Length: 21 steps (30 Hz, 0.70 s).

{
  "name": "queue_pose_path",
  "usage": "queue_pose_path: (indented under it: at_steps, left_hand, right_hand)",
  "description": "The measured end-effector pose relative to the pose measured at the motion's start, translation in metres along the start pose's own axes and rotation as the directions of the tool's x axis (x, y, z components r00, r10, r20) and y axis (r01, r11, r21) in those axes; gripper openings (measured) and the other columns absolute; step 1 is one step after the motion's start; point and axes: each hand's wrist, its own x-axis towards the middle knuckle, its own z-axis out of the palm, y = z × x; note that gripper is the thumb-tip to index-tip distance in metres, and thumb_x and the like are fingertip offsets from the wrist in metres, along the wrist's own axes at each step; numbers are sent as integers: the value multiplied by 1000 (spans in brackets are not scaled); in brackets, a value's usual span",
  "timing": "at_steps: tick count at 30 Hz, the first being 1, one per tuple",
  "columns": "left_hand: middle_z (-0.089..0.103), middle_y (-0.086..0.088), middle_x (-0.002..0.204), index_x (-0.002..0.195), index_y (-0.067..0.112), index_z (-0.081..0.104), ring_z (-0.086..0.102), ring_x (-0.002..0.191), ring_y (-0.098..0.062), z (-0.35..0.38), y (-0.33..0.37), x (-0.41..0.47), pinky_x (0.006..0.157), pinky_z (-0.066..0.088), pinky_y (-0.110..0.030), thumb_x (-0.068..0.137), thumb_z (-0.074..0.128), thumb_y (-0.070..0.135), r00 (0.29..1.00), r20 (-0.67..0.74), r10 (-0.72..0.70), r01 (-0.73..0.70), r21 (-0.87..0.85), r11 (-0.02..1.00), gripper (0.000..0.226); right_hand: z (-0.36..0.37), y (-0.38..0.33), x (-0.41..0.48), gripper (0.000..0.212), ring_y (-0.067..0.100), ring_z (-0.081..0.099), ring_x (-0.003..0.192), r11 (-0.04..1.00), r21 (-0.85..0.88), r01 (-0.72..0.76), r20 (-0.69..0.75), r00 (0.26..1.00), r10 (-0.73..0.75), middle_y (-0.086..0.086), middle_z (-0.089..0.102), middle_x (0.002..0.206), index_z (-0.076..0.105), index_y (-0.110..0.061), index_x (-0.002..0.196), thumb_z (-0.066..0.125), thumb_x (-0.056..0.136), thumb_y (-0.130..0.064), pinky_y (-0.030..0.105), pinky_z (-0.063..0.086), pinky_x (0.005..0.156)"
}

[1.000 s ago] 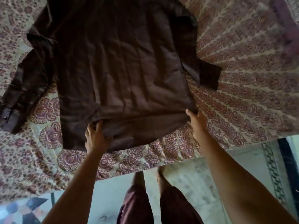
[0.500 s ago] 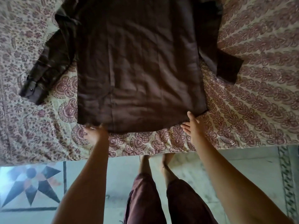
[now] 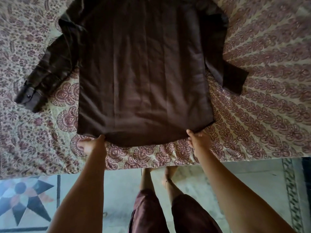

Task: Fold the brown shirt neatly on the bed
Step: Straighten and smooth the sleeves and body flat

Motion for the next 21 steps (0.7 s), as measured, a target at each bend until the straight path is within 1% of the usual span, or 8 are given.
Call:
queue_pose_path:
  at_steps: [2, 4, 7, 10, 12, 15, 18, 21]
  left_hand:
    - [51, -13, 116, 124, 7, 37, 54, 107, -30, -1, 13, -20, 87, 43, -35, 75, 72, 20, 993, -62, 99, -96, 49, 994, 62]
    - [48, -21, 121, 121, 5, 40, 52, 107, -40, 7, 27, -42, 88, 44, -44, 79, 65, 18, 955, -98, 281, -242, 291, 925, 51]
    - [47, -23, 120, 117, 6, 53, 50, 109, -43, 32, 48, -72, 86, 44, -47, 82, 59, 18, 852, 168, 496, -505, 513, 694, 38]
    - [42, -17, 131, 131, 18, 48, 43, 119, -40, 65, 53, -91, 94, 43, -47, 79, 66, 17, 700, 499, 511, -713, 534, 454, 55]
    - [34, -12, 139, 136, 24, 44, 39, 123, -39, 76, 52, -97, 97, 42, -46, 80, 66, 19, 682, 564, 465, -730, 555, 399, 60]
    - [31, -9, 143, 136, 25, 45, 39, 124, -38, 80, 50, -96, 98, 42, -45, 80, 68, 21, 701, 566, 435, -713, 575, 401, 61]
    - [34, -9, 141, 135, 26, 46, 44, 121, -38, 82, 58, -96, 98, 43, -44, 81, 66, 23, 715, 569, 407, -699, 604, 383, 58]
    - [47, -12, 131, 125, 29, 56, 53, 114, -36, 92, 83, -101, 93, 48, -43, 82, 58, 26, 741, 539, 401, -668, 654, 355, 43]
  right_hand:
    - [-9, -3, -4, 34, 24, 62, 57, 989, -150, 12, -37, 999, -18, 12, 65, 67, 58, -12, 62, 70, 77, -41, 33, 50, 58]
    - [-20, -14, -6, 38, 33, 64, 84, 967, -250, 56, -166, 981, -100, 15, 68, 88, 65, -6, 84, 66, 79, -44, 36, 46, 72]
    - [-29, -37, 0, 44, 34, 59, 98, 968, -210, 140, -290, 936, -198, 19, 60, 112, 54, 0, 108, 66, 83, -34, 32, 40, 72]
    - [-33, -56, 18, 46, 34, 59, 99, 950, -260, 173, -247, 939, -239, 21, 57, 118, 50, -2, 117, 63, 85, -32, 33, 42, 70]
    - [-38, -62, 29, 35, 34, 61, 99, 942, -307, 136, -213, 955, -207, 18, 64, 111, 55, -5, 113, 60, 87, -28, 35, 46, 72]
    - [-50, -61, 41, 19, 34, 64, 89, 917, -390, 82, -180, 970, -163, 14, 69, 97, 65, -10, 96, 57, 88, -25, 37, 52, 73]
    - [-59, -57, 42, 19, 32, 63, 89, 915, -396, 80, -143, 979, -148, 11, 70, 97, 65, -11, 93, 58, 88, -28, 35, 51, 72]
    - [-71, -68, 42, 22, 29, 63, 95, 934, -346, 85, -189, 969, -159, 9, 68, 105, 62, -12, 101, 56, 89, -30, 30, 44, 70]
